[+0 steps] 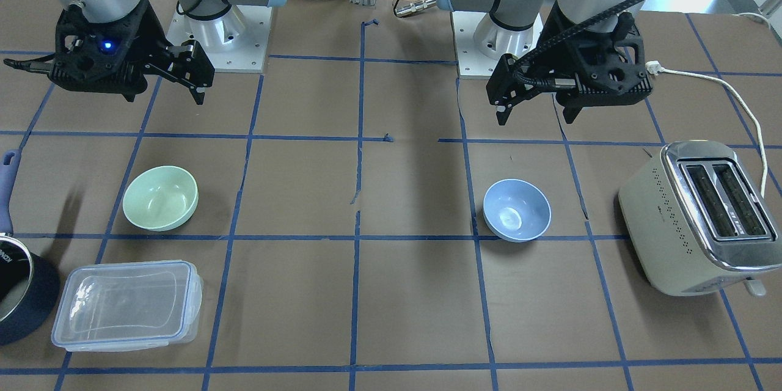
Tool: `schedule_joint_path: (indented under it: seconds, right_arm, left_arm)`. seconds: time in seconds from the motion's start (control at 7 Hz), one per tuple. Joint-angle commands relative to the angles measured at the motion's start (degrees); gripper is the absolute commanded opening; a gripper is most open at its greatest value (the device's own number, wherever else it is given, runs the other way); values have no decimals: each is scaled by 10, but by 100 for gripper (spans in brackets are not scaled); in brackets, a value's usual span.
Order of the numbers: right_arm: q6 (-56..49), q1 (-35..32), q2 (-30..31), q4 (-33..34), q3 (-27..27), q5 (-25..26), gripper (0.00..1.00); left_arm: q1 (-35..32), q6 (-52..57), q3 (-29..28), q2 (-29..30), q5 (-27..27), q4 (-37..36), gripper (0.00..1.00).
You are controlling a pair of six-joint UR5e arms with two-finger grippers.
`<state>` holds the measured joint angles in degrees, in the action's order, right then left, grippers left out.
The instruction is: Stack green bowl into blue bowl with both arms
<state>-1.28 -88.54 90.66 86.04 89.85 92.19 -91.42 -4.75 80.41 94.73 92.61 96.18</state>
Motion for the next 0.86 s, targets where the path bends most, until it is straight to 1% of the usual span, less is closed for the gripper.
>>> schedule_joint_path:
  seconds: [0.0,0.71]
  right_arm:
    - [-14,-1,0,-1,1,0,100]
    - [-14,-1,0,-1,1,0,100]
  left_arm:
    - [-1,1,-2,-2,0,0,100]
    - [-1,0,-2,10,-5,-4,100]
